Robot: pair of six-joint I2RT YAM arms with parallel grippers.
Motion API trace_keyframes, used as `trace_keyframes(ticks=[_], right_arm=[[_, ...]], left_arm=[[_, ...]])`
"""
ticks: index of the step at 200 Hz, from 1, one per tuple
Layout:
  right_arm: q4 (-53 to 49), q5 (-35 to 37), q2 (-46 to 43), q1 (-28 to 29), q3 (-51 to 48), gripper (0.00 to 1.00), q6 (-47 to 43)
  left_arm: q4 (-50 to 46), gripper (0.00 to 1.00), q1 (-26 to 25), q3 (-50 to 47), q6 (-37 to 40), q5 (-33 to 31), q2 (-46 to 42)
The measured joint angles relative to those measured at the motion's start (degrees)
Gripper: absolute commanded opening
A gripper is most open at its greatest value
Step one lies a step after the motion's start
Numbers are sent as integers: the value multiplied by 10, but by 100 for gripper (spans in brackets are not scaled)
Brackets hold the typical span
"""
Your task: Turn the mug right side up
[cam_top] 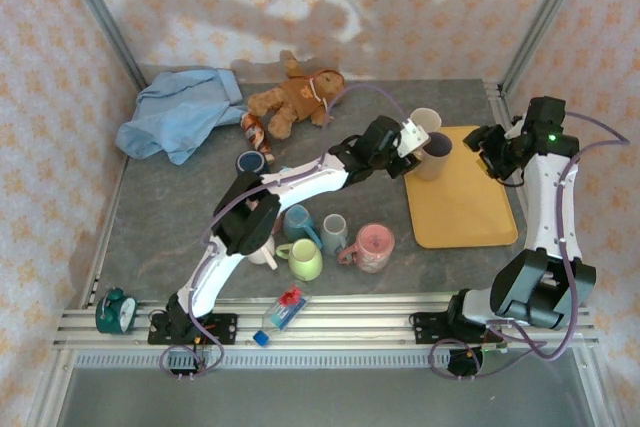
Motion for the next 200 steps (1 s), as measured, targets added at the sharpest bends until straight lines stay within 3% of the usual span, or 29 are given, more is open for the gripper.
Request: trace_keyframes(ticks=[35,105,153,200], right_arm=[[-15,49,-2,37,-24,51,-32],[-26,139,-2,209,-119,41,-79],[-4,212,33,304,-163,38,-92],[47,245,121,351,-164,30,-92]], left_arm=[[38,51,14,-122,-40,34,-122],[54,57,73,-337,-142,66,-346],[24,58,74,-415,-161,64,-428],[-13,58,90,-463,-186,53,-474]])
